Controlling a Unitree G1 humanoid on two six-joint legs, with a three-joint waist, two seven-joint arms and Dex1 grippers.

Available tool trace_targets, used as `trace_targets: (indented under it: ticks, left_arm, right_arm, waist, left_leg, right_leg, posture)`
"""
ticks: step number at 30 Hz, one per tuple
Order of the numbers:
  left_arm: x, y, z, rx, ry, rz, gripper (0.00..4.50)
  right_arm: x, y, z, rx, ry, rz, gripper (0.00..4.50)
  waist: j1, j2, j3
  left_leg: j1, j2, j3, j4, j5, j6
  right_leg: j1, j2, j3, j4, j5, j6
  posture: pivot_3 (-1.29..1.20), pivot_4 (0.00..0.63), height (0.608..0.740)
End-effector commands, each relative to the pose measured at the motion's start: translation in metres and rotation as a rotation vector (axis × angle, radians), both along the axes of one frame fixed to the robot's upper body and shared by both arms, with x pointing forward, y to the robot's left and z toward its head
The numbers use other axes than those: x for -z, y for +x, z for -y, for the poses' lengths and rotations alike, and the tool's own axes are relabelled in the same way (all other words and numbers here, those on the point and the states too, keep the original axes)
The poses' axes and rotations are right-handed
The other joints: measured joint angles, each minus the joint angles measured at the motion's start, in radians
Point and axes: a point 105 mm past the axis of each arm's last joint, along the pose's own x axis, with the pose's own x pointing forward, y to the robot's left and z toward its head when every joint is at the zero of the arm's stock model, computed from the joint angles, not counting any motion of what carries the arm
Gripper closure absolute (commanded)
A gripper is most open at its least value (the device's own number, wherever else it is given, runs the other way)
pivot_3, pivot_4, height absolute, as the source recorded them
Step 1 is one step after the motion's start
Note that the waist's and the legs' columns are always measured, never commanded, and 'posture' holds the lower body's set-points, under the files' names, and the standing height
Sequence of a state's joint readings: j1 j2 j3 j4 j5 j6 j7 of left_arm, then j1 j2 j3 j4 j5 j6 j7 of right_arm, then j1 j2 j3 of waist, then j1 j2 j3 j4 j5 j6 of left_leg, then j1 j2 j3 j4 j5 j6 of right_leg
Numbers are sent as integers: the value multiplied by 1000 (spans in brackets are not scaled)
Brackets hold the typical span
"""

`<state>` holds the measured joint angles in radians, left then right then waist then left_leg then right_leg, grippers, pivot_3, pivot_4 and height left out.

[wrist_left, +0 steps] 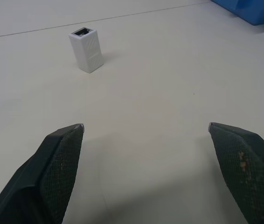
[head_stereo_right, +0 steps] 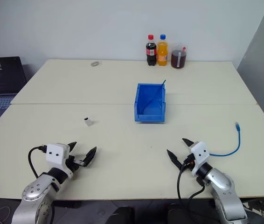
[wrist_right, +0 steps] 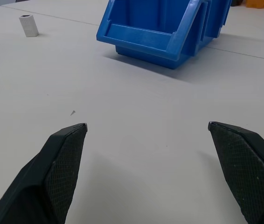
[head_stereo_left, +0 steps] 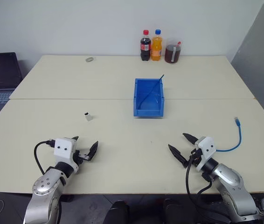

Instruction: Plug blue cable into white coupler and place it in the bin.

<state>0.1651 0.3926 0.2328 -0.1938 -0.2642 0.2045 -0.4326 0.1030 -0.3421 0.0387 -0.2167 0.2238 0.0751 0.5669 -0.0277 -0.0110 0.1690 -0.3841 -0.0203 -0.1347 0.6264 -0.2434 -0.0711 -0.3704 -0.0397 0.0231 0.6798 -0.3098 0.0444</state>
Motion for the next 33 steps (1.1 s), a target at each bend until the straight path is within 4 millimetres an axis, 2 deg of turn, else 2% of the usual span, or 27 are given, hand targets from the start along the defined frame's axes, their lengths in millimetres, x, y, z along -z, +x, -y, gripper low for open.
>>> trace_targets:
  ticks: [1,11,16,22,26,31,33]
  left_arm:
    - [-8,-1,5,35,-3,40,0]
    - [1,-5,2,20,23,-22,0]
    - [-4,-10,8,132,32,5,0]
    - [-21,-8,8,254,43,47,0]
    - [-34,-12,27,455,21,34,0]
    - [-53,-3,39,589,32,43,0]
    - [-61,5,42,629,51,55,0]
  right_arm:
    - [-13,1,-1,-10,9,48,77]
    - [-13,1,-2,-20,5,47,77]
    - [-14,1,-3,-24,6,48,77]
    - [-17,2,-3,-14,9,59,77]
    - [-22,-1,0,15,11,89,77]
    - [-33,-4,11,88,18,123,77]
    - [-37,-4,22,144,30,129,77]
  waist:
    - [0,0,0]
    - [0,0,0]
    - [0,0,0]
    - [0,0,0]
    - [-1,0,0]
    - [2,0,0]
    - [2,1,0]
  left_leg:
    - [0,0,0,0,0,0]
    - [0,0,0,0,0,0]
    - [0,0,0,0,0,0]
    - [0,0,0,0,0,0]
    - [0,0,0,0,0,0]
    - [0,0,-1,0,0,0]
    - [0,0,-1,0,0,0]
  right_leg:
    - [0,0,0,0,0,0]
    - [0,0,0,0,0,0]
    - [0,0,0,0,0,0]
    - [0,0,0,0,0,0]
    - [0,0,0,0,0,-1]
    - [0,0,-1,0,0,-1]
    - [0,0,-1,0,0,-1]
  posture:
    - [0,150,740]
    - [0,150,740]
    - [0,150,740]
    - [0,150,740]
    - [0,150,740]
    - [0,150,740]
    - [0,150,740]
